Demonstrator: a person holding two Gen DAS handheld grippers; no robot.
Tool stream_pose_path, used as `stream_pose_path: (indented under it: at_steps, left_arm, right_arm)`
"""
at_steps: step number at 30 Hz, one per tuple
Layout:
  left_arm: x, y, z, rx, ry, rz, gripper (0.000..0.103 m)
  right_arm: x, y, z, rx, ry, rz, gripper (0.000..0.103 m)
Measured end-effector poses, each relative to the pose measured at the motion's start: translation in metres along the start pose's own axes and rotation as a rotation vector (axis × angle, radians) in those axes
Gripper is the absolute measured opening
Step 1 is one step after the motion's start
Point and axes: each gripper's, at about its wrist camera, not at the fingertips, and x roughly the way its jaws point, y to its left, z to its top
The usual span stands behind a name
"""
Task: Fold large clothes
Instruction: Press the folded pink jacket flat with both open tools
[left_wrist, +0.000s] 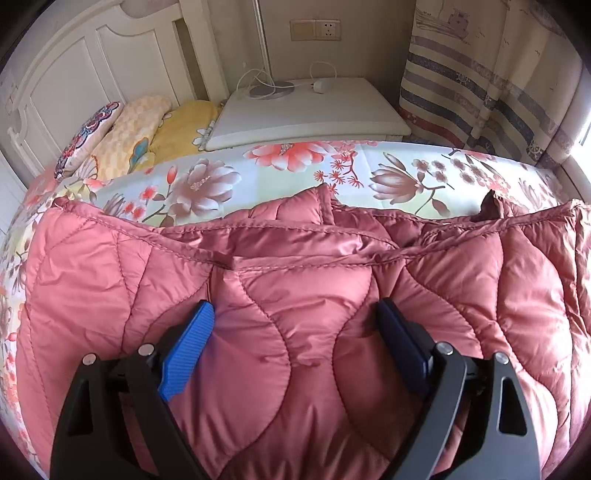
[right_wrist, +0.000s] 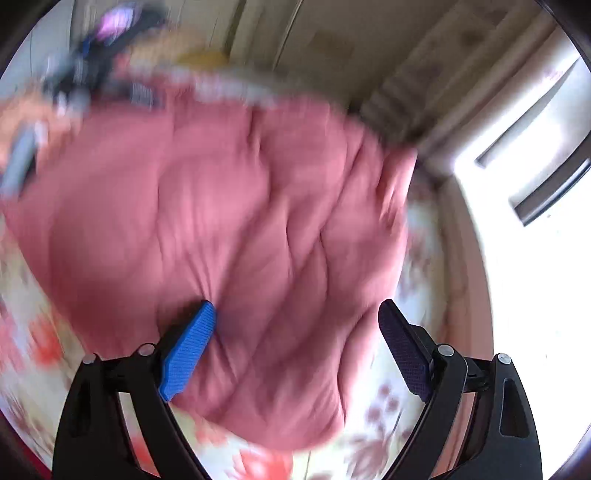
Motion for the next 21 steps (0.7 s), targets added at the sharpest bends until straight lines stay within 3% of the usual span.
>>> stream_pose_path:
  at_steps: [3, 9, 11, 13, 15, 17, 18, 21]
  left_arm:
    - [0.000, 0.000, 0.000, -0.001, 0.000, -0.003, 0.091]
    - [0.001, 0.001, -0.001, -0.002, -0.009, -0.007, 0.091]
    - [0.001, 0.000, -0.001, -0.002, -0.009, -0.006, 0.091]
    - [0.000, 0.001, -0.002, -0.001, -0.010, -0.010, 0.091]
    - [0.000, 0.002, -0.002, -0.002, -0.010, -0.012, 0.091]
    - [0.000, 0.002, -0.002, -0.001, -0.011, -0.011, 0.091]
    - [0.001, 0.002, -0.002, -0.002, -0.011, -0.009, 0.091]
    - [0.000, 0.002, -0.002, -0.004, -0.011, -0.013, 0.091]
  right_arm:
    - [0.009, -0.030, -0.009, 0.132, 0.010, 0.124, 0.091]
    - [-0.042, -0.014, -0.011, 0.003, -0.027, -0.080, 0.092]
    - [-0.023, -0.016, -0.022, -0.016, 0.052, -0.225, 0.093]
    - [-0.011, -0.023, -0.030, 0.044, 0.051, -0.156, 0.094]
    - [-0.025, -0.029, -0.021, 0.039, 0.034, -0.152, 0.093]
    - [-0.050, -0.041, -0.005, 0.082, -0.041, -0.107, 0.092]
    - [-0.062, -0.049, 0.011, 0.114, -0.092, -0.033, 0.092]
    - [-0.065, -0.058, 0.062, 0.134, -0.194, 0.339, 0.093]
